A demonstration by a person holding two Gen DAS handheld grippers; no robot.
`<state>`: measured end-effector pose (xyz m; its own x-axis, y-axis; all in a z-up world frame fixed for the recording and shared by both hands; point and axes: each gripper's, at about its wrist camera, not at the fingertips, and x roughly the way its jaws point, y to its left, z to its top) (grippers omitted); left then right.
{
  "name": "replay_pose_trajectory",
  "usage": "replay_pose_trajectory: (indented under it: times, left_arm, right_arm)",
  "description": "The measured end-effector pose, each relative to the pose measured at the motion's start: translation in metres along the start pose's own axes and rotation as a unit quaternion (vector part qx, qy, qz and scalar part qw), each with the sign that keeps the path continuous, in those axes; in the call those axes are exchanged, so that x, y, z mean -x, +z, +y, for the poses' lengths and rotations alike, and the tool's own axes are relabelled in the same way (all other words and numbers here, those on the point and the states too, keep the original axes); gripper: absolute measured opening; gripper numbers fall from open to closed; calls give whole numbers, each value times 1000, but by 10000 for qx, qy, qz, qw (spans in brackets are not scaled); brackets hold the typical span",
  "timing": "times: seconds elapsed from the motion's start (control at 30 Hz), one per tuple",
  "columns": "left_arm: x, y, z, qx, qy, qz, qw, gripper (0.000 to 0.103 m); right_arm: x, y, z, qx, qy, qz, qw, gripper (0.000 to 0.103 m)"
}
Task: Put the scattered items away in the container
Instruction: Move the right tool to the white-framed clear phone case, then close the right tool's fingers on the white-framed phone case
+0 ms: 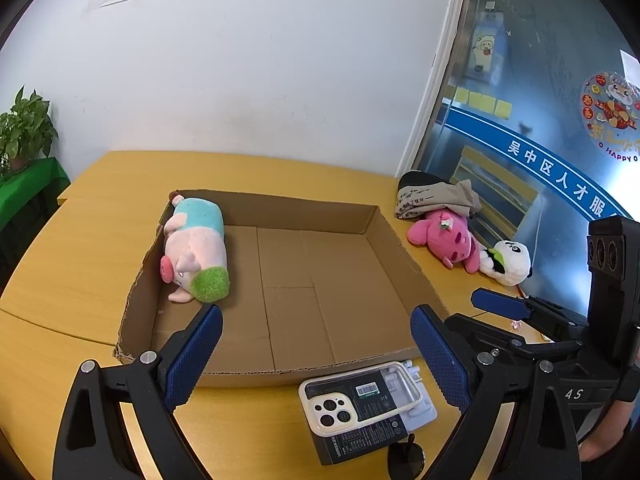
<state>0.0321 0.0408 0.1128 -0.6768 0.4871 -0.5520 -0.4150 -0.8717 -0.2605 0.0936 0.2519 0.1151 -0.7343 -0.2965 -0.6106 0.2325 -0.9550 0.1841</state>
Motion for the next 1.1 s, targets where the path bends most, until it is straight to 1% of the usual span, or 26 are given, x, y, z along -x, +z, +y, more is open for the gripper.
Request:
replay_pose_trajectory:
  times: [0.4, 0.6, 0.73, 0.87, 0.97, 1.03, 1.1]
  left_arm:
    - [-15, -16, 2, 27, -45, 316, 9995, 97]
    - [-30, -30, 9, 91, -225, 590, 9980, 97]
    - [-46, -43, 14, 143, -277, 880, 9956, 97]
    - [-64, -56, 23, 309, -337, 1187, 9919, 93]
    - [-75, -64, 29, 423, -444, 1378, 9886, 89]
    - [-83, -70, 31, 461, -484, 1509, 9863, 89]
    - [-89, -75, 34, 461, -494, 1605, 9847, 89]
  right_arm:
    - [-10, -12, -17, -149, 14, 137, 9998, 80]
    - [-15, -26, -34, -251, -21, 268, 9993, 80]
    - [-26, -41, -53, -450, -6, 517, 9976, 80]
    - [-42, -59, -71, -739, 224, 893, 9930, 80]
    - [-55, -72, -76, -821, 311, 1156, 9894, 80]
    - [-63, -78, -76, -820, 391, 1338, 9868, 80]
    - [-70, -82, -76, -828, 450, 1416, 9854, 80]
